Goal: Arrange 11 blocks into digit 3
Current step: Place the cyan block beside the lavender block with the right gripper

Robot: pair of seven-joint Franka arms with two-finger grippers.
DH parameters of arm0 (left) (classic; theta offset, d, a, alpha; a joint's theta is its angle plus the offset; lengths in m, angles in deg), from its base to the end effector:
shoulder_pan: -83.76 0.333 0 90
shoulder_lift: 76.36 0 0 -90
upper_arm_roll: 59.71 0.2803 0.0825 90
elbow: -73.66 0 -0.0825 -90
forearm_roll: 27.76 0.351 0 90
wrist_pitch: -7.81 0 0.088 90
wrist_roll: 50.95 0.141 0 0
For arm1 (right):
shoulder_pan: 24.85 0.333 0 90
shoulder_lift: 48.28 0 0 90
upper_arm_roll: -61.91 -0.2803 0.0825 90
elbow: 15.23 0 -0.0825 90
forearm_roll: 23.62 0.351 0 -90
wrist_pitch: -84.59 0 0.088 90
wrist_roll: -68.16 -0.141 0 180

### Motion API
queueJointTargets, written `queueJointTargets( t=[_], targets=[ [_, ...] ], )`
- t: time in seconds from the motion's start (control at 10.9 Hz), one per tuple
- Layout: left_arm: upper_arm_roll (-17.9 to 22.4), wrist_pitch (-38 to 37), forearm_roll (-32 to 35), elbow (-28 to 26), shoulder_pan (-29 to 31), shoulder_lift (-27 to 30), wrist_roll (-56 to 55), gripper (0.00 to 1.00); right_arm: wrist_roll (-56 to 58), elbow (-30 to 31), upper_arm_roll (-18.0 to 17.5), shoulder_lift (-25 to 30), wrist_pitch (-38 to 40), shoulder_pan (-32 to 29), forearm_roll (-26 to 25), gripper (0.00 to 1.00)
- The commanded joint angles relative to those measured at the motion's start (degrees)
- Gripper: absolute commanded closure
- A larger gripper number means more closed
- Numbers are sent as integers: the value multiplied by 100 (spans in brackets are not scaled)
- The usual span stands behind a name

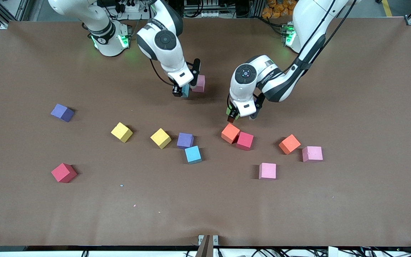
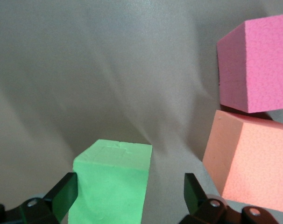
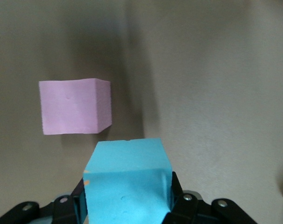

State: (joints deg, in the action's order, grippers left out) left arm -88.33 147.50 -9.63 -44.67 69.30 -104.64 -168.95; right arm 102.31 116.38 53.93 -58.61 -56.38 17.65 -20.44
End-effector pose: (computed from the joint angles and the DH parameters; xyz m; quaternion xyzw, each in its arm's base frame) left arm 0.4002 -0.3756 0.1742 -0.8509 -0.5247 0.0190 0.0161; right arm 0.3152 0.3863 0.2269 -0.7542 -0.6559 0.0120 0.0283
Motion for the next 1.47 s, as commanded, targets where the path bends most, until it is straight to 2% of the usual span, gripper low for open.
queueJointTargets(
  t=[0.0,0.46,0.64,1.38],
  targets=[
    [-39,120,358,-41,49,-142,-154,0,-49,488,-62,303,-247,21,60,32],
    [-65,-293,315,-15,127,279,-136,0,-233,664,-150,391,-229,134,34,32],
    [-100,-294,315,-50,128,227,-145,0,-392,717,-264,373,-256,179,34,33],
    [-100,146,429,-191,-65,-89,-189,0,-559,699,-273,58,-713,320,-10,32]
  ],
)
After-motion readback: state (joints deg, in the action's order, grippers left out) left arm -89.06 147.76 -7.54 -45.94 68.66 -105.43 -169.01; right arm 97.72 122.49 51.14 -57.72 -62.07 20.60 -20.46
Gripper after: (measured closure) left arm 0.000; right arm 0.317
